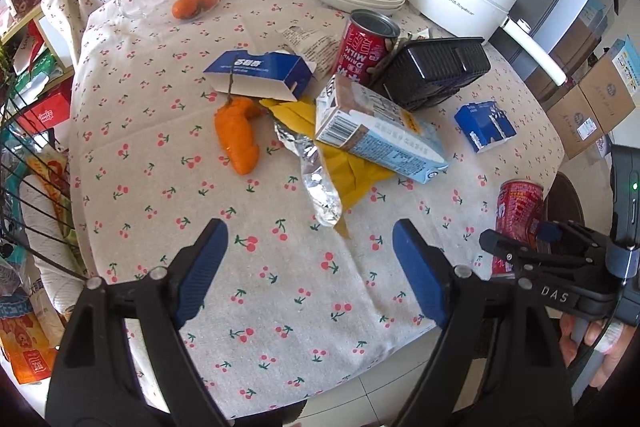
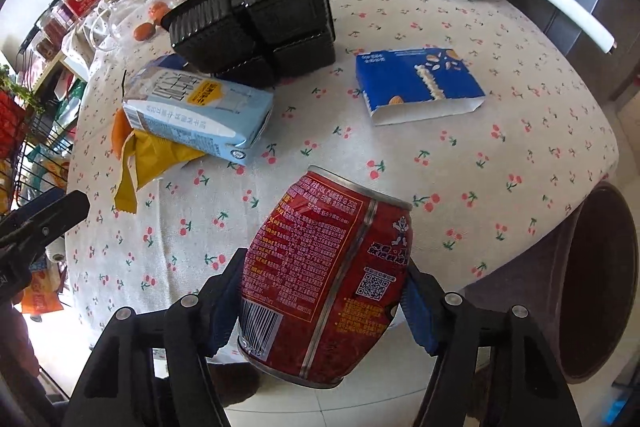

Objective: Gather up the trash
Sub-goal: 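Lift the red can with the right tool while the left tool grasps the black tray, then carry the can and tray over the brown bin and open both tools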

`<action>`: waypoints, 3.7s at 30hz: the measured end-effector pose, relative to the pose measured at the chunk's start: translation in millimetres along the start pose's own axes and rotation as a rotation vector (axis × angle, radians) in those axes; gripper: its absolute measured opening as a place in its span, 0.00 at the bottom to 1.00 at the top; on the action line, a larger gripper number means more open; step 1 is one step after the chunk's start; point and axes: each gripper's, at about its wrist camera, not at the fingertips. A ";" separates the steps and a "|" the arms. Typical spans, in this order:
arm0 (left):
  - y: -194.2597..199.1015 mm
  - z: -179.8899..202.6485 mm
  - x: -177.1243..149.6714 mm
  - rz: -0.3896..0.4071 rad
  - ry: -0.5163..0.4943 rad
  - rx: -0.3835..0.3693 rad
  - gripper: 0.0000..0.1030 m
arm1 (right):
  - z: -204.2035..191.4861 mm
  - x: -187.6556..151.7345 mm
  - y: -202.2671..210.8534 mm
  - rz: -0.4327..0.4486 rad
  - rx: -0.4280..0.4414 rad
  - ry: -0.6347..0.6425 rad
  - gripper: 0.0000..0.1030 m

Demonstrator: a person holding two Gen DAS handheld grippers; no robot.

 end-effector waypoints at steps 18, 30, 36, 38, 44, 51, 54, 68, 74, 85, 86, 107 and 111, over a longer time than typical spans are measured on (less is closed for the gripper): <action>-46.0 100.5 94.2 0.086 -0.449 0.129 0.82 | 96.1 33.4 37.6 0.077 0.095 -0.074 0.69; -61.0 130.2 90.7 0.047 -0.529 0.022 0.38 | 139.3 26.0 43.9 0.078 0.067 -0.128 0.69; -38.7 135.4 81.0 0.132 -0.454 -0.057 0.33 | 154.3 18.8 54.4 0.099 0.065 -0.151 0.69; -29.0 133.9 79.0 0.169 -0.406 -0.095 0.33 | 158.6 16.1 59.5 0.111 0.068 -0.158 0.69; -4.7 130.8 69.9 0.234 -0.279 -0.215 0.33 | 173.0 8.7 75.3 0.145 0.079 -0.186 0.69; 8.8 153.6 56.4 0.247 -0.265 -0.286 0.33 | 192.7 -0.9 89.7 0.176 0.070 -0.211 0.69; 8.8 166.9 50.8 0.237 -0.271 -0.308 0.33 | 203.1 -7.3 92.0 0.180 0.057 -0.222 0.69; 3.3 275.8 9.8 0.142 -0.407 -0.512 0.30 | 293.1 -67.5 98.9 0.169 -0.020 -0.361 0.69; -18.0 326.4 -9.0 0.124 -0.538 -0.507 0.22 | 331.7 -99.7 89.7 0.132 -0.049 -0.454 0.69; -16.5 359.0 -19.0 0.126 -0.563 -0.585 0.21 | 365.6 -123.9 87.9 0.122 -0.056 -0.511 0.69; -15.5 363.3 -21.4 0.123 -0.568 -0.602 0.21 | 367.5 -124.7 88.5 0.124 -0.054 -0.515 0.69; -60.4 389.0 -35.5 0.036 -0.551 -0.586 0.77 | 397.0 -142.8 86.0 0.096 -0.083 -0.560 0.69; -65.4 375.9 -32.9 0.027 -0.535 -0.508 0.78 | 391.6 -142.1 86.7 0.089 -0.079 -0.544 0.69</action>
Point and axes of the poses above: each gripper's, at about its wrist camera, not at the fingertips, and y roughly against the way its jaws point, z to its right, x to its top, and after that the axes turned 2 degrees about y, right-handed
